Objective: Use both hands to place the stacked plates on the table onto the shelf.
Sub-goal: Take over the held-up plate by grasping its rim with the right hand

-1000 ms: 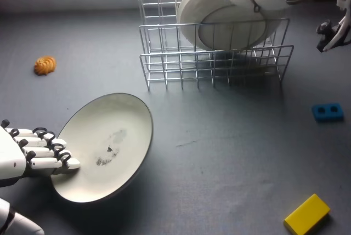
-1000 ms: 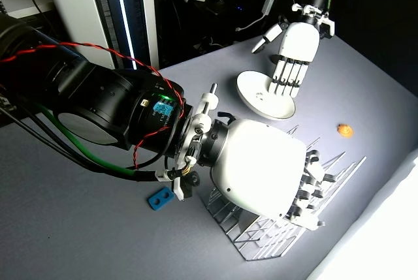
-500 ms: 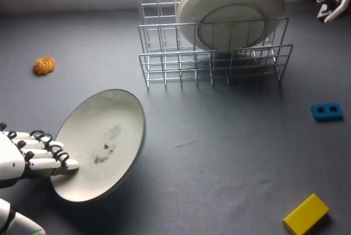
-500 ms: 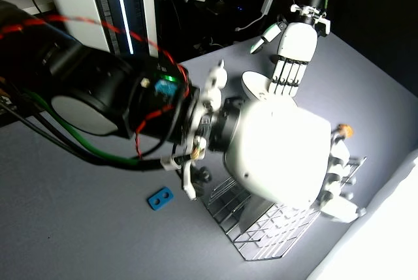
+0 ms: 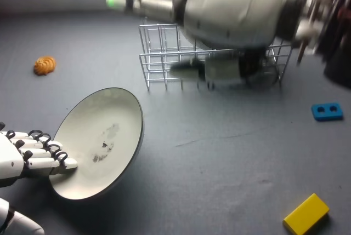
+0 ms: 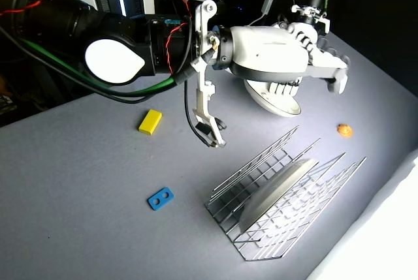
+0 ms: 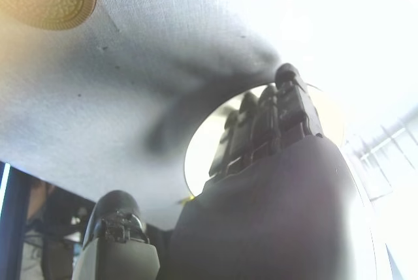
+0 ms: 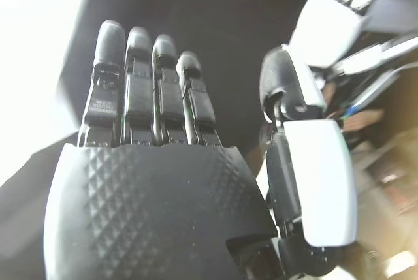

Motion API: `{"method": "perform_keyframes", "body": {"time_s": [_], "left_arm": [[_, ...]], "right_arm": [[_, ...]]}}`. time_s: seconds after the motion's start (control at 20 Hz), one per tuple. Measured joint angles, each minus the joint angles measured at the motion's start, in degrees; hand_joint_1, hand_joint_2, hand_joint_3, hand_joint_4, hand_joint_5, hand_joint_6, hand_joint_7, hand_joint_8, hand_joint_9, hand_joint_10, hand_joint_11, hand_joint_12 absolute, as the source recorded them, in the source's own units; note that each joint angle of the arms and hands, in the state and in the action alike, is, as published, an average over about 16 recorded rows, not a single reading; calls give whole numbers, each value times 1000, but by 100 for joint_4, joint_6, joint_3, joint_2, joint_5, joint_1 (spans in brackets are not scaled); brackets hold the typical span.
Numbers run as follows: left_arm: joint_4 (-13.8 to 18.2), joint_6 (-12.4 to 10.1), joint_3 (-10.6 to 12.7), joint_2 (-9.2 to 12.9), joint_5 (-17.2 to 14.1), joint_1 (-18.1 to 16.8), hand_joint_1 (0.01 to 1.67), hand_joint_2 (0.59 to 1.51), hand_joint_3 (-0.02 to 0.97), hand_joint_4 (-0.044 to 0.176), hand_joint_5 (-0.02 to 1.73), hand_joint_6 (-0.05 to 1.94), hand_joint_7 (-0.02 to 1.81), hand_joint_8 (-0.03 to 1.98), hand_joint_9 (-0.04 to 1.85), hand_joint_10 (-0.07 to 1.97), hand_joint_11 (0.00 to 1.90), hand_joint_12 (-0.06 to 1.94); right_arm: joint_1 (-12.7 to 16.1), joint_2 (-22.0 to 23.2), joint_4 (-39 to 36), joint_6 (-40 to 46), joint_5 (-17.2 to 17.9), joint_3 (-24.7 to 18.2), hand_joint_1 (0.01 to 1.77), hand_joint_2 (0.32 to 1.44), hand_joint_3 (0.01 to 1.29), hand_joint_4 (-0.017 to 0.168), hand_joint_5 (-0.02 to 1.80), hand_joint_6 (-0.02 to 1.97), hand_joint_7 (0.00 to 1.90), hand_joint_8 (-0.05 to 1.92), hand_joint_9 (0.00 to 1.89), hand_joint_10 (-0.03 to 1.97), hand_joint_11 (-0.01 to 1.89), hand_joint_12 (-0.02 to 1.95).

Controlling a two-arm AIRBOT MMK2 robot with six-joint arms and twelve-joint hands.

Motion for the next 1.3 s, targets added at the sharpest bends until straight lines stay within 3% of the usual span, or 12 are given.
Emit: {"method": "perform_keyframes", "body": {"time_s": [0.25, 0.45, 0.8, 1.3], "left_arm": [[-8, 0, 5, 1, 12, 1, 17, 1070, 15, -4, -12, -3, 10, -6, -24, -39, 12, 8], [-20, 0, 21, -5, 9, 1, 17, 1075, 15, -4, -12, -3, 10, -6, -24, -39, 13, 8], [-47, 0, 55, -21, -5, -1, 17, 1078, 15, -3, -12, -3, 11, -6, -24, -39, 13, 8], [-73, 0, 84, -32, -20, -5, 17, 1077, 15, -2, -11, -1, 12, -6, -24, -39, 13, 9]], "right_arm": [[-330, -443, -98, -749, -82, 37, 726, 1128, 12, 4, 51, 27, 70, 31, 75, -4, 18, 265], [-495, -874, -147, -1065, -250, 248, 898, 1051, 12, 4, 17, 27, 17, 31, 17, -4, 12, 48], [-624, -1568, -236, -1296, -586, 620, 1150, 965, 12, 4, 20, 27, 12, 31, 13, -4, 11, 2], [-766, -2223, -228, -1591, -779, 899, 1152, 962, 12, 4, 33, 27, 12, 31, 14, -4, 12, 2]]}}
